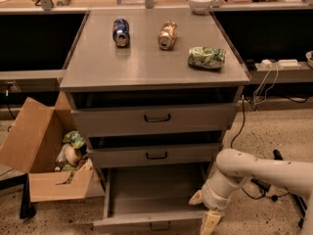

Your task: Close bottom drawer

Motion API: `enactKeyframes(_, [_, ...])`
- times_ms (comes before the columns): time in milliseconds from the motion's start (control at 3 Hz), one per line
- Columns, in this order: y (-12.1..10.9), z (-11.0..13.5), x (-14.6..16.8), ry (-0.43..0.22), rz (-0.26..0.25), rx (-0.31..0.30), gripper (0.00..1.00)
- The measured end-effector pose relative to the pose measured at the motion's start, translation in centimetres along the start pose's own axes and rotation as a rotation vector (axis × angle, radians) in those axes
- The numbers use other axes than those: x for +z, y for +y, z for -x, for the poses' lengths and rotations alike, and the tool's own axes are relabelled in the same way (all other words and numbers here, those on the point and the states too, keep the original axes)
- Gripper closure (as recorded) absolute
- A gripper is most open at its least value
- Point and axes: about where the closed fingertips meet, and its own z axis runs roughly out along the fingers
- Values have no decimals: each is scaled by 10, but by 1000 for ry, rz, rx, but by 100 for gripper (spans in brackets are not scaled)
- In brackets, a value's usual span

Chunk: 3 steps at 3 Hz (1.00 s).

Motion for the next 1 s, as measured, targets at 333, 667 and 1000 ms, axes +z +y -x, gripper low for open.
enactKeyframes(333, [-7,-12,39,-47,38,24,48])
enactKeyframes(667, [-4,-14,50,-57,56,30,72])
enactKeyframes(1000, [-4,-14,50,-57,56,30,95])
